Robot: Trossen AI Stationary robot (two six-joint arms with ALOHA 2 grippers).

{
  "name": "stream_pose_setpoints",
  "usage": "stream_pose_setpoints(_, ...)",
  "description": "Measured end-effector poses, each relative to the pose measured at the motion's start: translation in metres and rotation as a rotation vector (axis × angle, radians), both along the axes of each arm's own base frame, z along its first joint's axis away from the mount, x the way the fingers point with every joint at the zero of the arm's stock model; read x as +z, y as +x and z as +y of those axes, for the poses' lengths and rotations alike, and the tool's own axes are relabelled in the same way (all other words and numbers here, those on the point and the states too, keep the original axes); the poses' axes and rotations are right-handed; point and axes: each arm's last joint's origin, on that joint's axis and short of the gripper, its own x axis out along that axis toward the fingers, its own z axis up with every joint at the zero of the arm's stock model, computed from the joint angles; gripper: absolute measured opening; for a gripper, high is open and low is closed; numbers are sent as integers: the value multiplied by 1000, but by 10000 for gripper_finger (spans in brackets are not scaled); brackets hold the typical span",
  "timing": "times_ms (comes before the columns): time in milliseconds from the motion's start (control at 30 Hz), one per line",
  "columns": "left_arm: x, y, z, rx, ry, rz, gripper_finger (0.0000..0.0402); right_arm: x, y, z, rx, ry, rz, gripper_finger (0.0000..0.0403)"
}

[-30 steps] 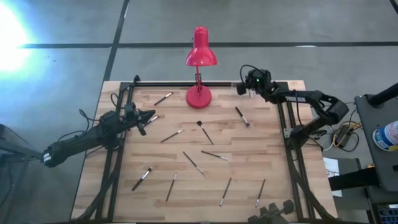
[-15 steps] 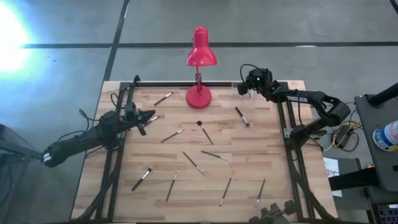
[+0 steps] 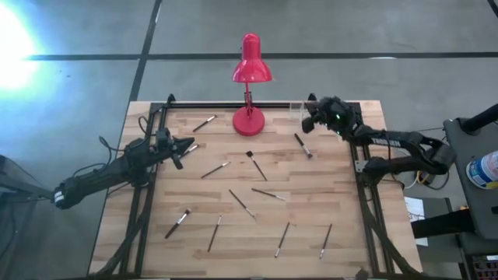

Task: Sort items
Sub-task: Put the black eyeshadow brush into the transparent organizer

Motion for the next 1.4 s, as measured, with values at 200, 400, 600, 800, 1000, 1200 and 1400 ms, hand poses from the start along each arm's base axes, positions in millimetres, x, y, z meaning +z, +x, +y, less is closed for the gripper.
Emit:
stream_pose_setpoints(200, 0, 0, 0, 0, 0, 0, 0, -10, -11, 24, 120, -62, -174, 8)
stream_pose_setpoints(400, 1, 0, 0, 2, 64, 24, 0, -9, -15, 28, 142, -55, -211, 8)
stream_pose_setpoints(600, 1, 0, 0, 0, 86, 32, 0, -8, -9, 31, 204, -44, -213, 8)
stream_pose_setpoints(800, 1, 0, 0, -5, 87, 29, 0, -6, -7, 31, 219, -46, -216, 8)
stream_pose_setpoints(1000, 1, 0, 0, -6, 49, 19, 0, -6, -6, 31, 219, -48, -212, 8)
stream_pose_setpoints(1200, 0, 0, 0, -12, 34, 17, 0, -6, -6, 31, 223, -65, -197, 8)
stream_pose_setpoints(1400, 9, 0, 0, 10, 52, -81, 0, -6, -6, 31, 229, -96, -169, 8)
